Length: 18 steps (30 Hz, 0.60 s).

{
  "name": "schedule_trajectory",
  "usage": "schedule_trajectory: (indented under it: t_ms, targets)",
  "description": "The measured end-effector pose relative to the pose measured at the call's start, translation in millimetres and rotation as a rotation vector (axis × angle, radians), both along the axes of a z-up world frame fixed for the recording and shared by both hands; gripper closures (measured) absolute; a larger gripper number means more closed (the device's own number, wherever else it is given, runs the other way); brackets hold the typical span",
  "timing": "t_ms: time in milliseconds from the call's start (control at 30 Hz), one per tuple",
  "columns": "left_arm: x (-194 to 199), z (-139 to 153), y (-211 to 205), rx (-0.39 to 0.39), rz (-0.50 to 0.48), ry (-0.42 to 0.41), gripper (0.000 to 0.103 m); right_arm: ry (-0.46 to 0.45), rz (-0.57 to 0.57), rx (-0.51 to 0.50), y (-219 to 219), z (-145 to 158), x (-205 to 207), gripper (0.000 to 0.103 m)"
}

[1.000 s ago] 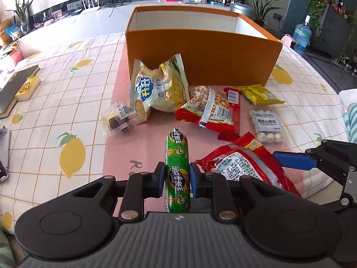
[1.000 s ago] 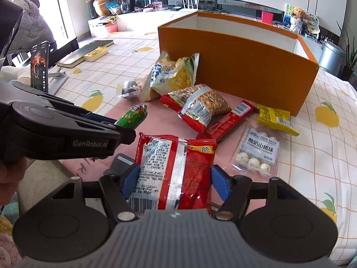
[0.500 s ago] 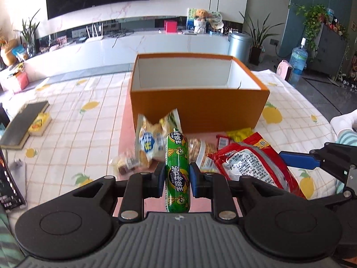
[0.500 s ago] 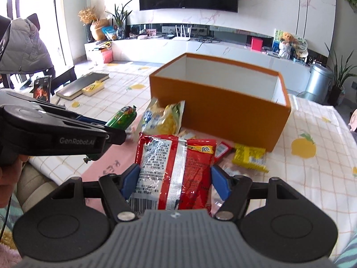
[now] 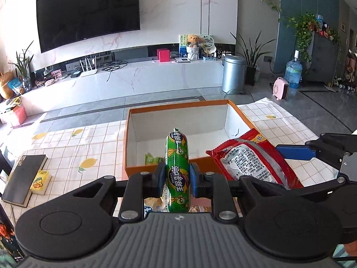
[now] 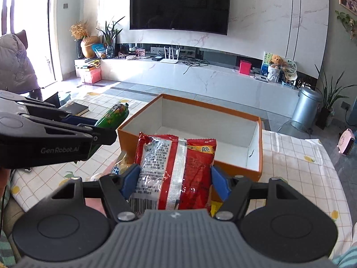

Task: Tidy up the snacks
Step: 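Lift both held snacks and carry them over the orange box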

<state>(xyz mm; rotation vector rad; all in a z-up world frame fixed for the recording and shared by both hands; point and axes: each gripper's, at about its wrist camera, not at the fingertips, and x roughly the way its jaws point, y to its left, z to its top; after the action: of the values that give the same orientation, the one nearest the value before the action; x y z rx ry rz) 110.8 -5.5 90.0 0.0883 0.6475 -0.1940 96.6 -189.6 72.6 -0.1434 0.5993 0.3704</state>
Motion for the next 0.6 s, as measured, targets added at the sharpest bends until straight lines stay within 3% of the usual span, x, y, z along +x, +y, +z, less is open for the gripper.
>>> schedule_trajectory:
  t_ms: [300,600]
  targets:
    - [42.7,1.9,-6.8,0.026,-0.027,-0.009,0.078,-0.008,-0.011,-0.025,2.3,10.1,63.0,0.036]
    - [82.6,-12.5,-8.9,0.076,-0.032,0.018,0.078,0.013,-0.016,-0.082,14.3,-5.1,122.3,0.036]
